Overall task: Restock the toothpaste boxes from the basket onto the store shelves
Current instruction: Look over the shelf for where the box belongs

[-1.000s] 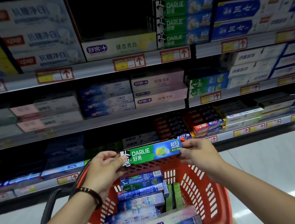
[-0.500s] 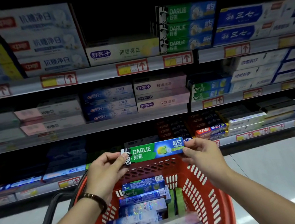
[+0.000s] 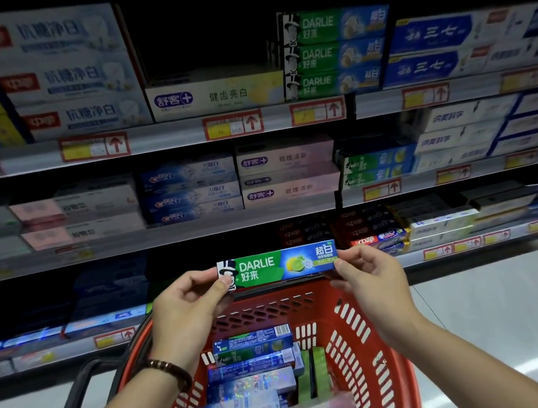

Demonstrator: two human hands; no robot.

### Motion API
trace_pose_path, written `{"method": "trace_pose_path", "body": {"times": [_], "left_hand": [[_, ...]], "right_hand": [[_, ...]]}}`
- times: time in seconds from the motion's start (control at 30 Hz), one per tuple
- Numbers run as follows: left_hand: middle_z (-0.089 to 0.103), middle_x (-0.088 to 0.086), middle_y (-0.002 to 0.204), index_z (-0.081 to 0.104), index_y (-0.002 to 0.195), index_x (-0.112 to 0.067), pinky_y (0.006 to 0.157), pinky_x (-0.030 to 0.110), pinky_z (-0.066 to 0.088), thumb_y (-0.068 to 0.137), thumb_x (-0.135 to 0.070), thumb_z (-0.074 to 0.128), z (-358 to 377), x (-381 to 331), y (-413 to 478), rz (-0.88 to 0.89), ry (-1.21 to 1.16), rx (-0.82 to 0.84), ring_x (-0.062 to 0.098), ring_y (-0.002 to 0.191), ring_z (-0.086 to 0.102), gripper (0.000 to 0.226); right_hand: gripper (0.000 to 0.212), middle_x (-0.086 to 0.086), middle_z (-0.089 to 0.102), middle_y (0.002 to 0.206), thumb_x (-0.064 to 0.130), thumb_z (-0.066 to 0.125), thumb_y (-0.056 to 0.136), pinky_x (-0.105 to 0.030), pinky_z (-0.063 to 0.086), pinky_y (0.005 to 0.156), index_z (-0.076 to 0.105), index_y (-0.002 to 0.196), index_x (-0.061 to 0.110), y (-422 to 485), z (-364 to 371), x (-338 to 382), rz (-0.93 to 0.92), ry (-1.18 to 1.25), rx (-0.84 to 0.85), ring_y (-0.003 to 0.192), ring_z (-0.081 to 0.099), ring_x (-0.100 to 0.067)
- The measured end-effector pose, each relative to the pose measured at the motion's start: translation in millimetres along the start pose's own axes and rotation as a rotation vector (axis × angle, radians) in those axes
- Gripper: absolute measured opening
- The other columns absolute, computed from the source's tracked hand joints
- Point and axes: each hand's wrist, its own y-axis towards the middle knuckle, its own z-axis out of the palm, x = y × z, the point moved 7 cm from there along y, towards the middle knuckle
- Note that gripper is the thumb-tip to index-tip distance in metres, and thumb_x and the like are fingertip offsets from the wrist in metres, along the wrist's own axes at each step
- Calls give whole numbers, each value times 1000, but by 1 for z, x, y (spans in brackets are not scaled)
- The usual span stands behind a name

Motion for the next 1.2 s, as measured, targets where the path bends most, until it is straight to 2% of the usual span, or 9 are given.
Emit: {"method": "trace_pose_path", "body": {"times": [0.17,0.37,0.47,0.63,0.77,0.9,1.0,1.1,1.2], "left_hand": [[80,1,102,79,105,-20,93,44,60,79,-10,85,6,-6,-2,54,98,33,18,98,77,28],[80,-1,100,80,102,-20,93,42,59,79,-3,85,17,-10,-4,82,115,54,19,95,78,30],[80,-1,102,80,101,-22,91,39,60,78,-3,86,21,-10,-5,89,131,75,19,94,78,31],[80,-6,104,77,107,-21,85,23,61,77,3,85,26,-10,-6,94,131,88,14,94,78,39],[80,-3,107,74,113,-23,94,36,59,77,2,85,27,-11,-6,93,141,87,14,97,77,46],[78,-3,112,72,121,-35,94,40,59,73,-14,89,30,-13,-6,83,178,121,15,100,77,56],[80,-3,105,73,123,-26,94,45,59,72,-22,84,33,-13,-9,70,156,127,20,92,79,52],[80,-2,99,75,117,-23,91,49,60,73,-31,80,33,-12,-11,52,141,96,24,84,79,45],[79,-3,91,81,100,-25,91,54,61,75,-41,79,29,-11,-9,42,138,48,20,81,78,30]], "right_hand": [[4,-6,80,101,13,73,99,-51,66,83,71,97,16,4,-7,-2,22,40,-5,102,78,-26],[6,-8,80,100,11,74,99,-58,64,86,73,96,16,10,-15,-3,33,53,-40,97,79,-31],[5,-7,81,98,11,74,99,-57,64,85,73,97,15,11,-19,-2,32,54,-59,96,79,-29],[4,-6,81,99,9,72,100,-45,66,80,72,98,13,13,-23,2,20,86,-71,98,79,-23],[5,-8,81,100,8,71,100,-46,66,80,71,101,13,15,-24,1,14,94,-70,96,79,-24],[21,-6,81,101,13,68,103,-51,65,83,72,120,25,19,-22,-1,23,97,-53,97,79,-28],[21,-10,81,101,16,68,103,-56,64,88,76,119,27,23,-22,-6,61,105,-55,100,77,-36],[21,-14,80,101,14,69,102,-61,62,91,76,121,20,25,-23,-6,73,110,-43,101,75,-43],[15,-12,80,102,17,68,103,-61,62,91,76,115,18,23,-20,-2,59,85,-10,102,75,-41]]}}
